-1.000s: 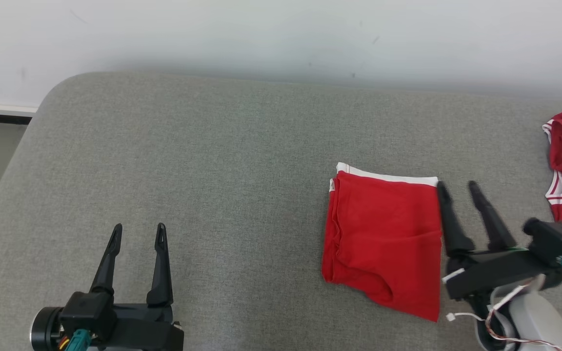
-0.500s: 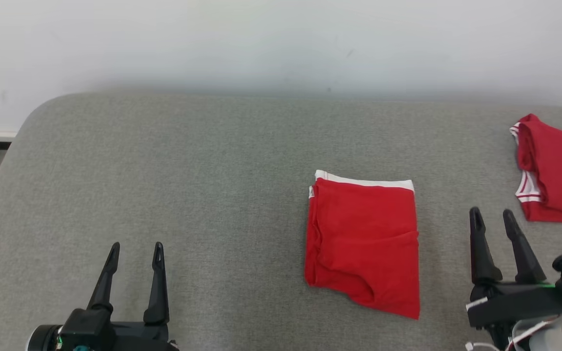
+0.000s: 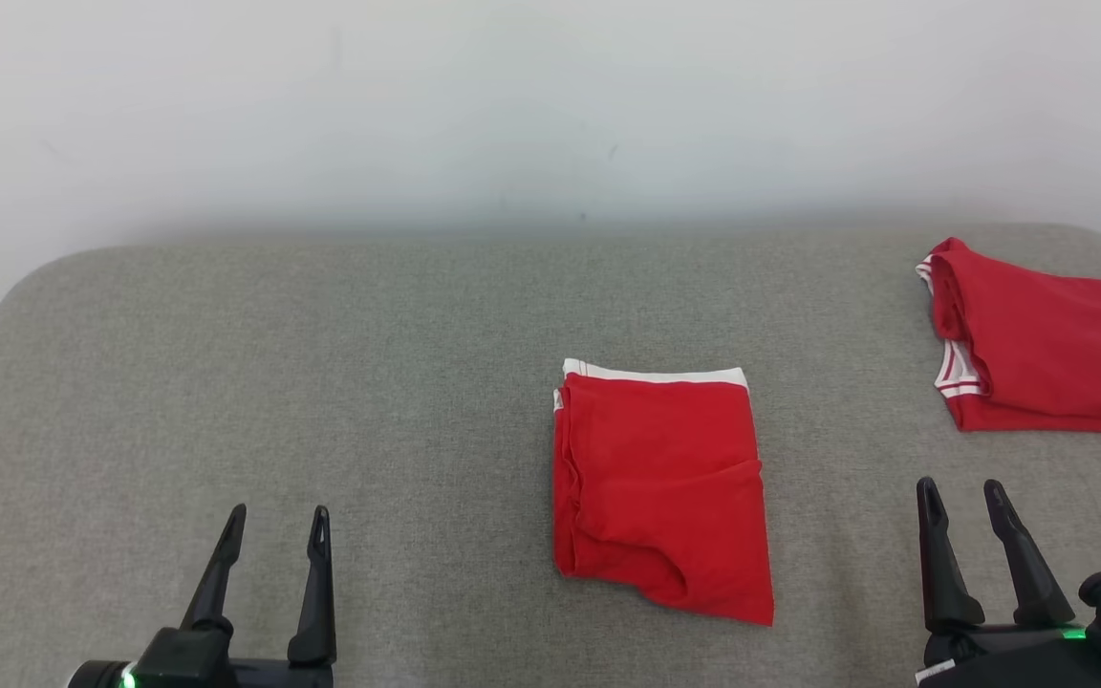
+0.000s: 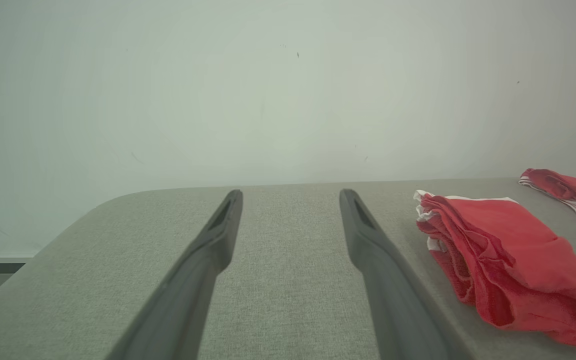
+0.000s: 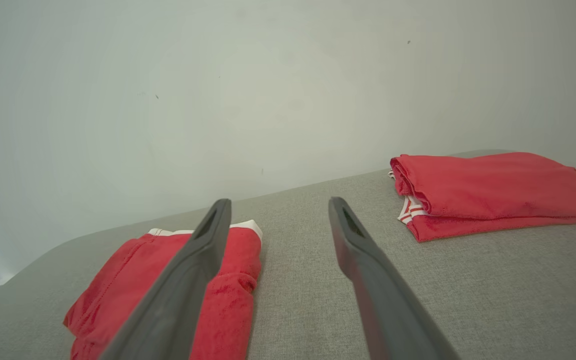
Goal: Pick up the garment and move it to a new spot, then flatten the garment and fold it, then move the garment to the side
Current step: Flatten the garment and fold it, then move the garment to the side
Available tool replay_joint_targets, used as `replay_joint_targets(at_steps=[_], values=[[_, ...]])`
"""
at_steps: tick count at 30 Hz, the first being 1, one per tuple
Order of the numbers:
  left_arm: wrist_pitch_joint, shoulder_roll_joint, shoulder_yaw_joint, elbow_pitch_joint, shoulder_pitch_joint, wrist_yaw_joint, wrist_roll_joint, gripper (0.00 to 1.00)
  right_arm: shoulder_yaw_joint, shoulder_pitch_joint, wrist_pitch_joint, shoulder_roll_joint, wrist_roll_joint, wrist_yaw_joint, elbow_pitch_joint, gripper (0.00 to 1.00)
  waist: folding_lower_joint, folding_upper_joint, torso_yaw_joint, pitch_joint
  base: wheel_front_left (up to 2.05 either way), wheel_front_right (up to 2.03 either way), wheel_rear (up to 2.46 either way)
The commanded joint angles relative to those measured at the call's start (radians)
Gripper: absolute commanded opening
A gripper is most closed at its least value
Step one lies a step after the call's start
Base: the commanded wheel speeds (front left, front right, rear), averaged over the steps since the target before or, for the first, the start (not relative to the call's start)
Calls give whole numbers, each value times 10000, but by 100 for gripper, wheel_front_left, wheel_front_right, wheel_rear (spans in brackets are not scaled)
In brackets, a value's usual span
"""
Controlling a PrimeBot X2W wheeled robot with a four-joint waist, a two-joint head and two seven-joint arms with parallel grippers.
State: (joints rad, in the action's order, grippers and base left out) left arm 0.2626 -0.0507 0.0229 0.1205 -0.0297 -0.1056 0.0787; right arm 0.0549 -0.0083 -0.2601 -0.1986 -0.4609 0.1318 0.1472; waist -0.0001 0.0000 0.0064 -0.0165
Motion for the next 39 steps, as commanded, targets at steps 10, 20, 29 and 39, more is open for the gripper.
replay_joint_targets(at_steps=[10, 20, 29, 39], values=[[28, -84, -13, 265, 283, -121, -155, 100, 67, 546, 190, 106, 763, -30, -563, 100, 1, 0, -145, 212, 0, 0, 0], [28, -174, -157, 218, 482, -158, -214, 100, 90, 729, 374, 339, 1358, -30, -718, 100, 1, 0, -54, 293, 0, 0, 0], [28, -208, -223, 117, 607, -149, -109, 100, 44, 800, 540, 472, 1518, -30, -728, 100, 1, 0, 0, 308, 0, 0, 0], [28, -289, -209, 95, 600, -194, -51, 100, 44, 808, 615, 510, 1530, -30, -681, 100, 1, 0, 60, 304, 0, 0, 0]])
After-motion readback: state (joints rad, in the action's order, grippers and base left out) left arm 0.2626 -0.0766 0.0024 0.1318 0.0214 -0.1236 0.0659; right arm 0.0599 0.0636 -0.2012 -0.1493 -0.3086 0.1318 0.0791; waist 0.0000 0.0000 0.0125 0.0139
